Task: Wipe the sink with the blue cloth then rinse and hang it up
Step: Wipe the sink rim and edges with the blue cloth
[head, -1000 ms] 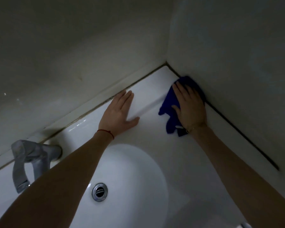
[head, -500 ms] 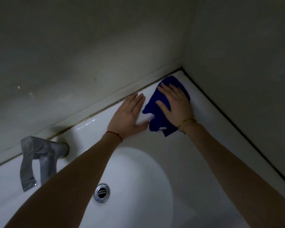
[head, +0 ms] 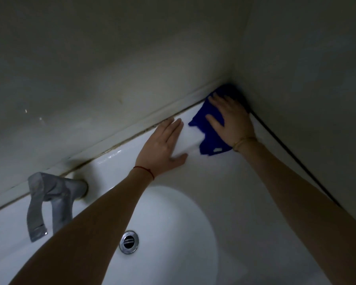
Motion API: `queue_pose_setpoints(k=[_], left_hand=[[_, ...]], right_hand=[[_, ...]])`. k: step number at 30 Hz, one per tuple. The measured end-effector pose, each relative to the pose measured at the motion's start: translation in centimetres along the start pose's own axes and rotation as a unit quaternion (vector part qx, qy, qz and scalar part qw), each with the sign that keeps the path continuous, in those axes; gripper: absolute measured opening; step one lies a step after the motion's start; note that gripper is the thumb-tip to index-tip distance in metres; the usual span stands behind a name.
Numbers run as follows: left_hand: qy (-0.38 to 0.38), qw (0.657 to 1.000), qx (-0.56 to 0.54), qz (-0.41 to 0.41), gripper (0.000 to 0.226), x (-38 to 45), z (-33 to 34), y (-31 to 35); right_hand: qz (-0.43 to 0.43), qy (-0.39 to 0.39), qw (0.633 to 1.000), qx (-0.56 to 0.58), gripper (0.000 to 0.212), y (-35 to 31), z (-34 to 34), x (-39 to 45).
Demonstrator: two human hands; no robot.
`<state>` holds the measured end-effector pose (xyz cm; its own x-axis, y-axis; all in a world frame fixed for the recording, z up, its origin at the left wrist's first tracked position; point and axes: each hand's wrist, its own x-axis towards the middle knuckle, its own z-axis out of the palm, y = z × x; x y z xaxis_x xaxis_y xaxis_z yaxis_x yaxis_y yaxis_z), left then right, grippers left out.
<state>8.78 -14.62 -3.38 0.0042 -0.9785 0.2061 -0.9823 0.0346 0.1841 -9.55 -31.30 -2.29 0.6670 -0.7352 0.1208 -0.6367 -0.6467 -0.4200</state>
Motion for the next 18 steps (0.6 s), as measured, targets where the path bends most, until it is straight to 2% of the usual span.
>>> queue_pose_setpoints(k=[2,4,7,9,13,18], left_hand=[[-0.003,1.0,0.003,-0.005,0.086,0.0,0.0,-0.1],[-0.001,1.0,-0.006,-0.003,0.086,0.0,-0.1,0.0],[0.008,1.0,-0.008,0.003,0.083,0.1,-0.1,0.1],[0.007,1.0,-0.002,0.002,0.083,0.1,-0.1,0.0],[-0.001,1.0,-0.004,0.0,0.085,0.0,-0.2,0.0],[-0.006,1.0,-0.009,0.002,0.084,0.0,-0.5,0.1]], right_hand=[[0.069,0.022,0.997,-0.007,0.056,0.0,-0.1,0.7],[0.081,0.035,0.996,-0.019,0.056,-1.8,0.6,0.0],[-0.032,-0.004,0.999,-0.007,0.054,-2.7,1.2,-2.5],[-0.061,-0.018,0.998,-0.02,0.054,-0.9,0.5,-2.3],[0.054,0.008,0.999,0.004,0.057,0.7,-0.6,-0.3],[0.043,-0.012,0.997,-0.063,0.06,0.4,-1.5,-4.0]])
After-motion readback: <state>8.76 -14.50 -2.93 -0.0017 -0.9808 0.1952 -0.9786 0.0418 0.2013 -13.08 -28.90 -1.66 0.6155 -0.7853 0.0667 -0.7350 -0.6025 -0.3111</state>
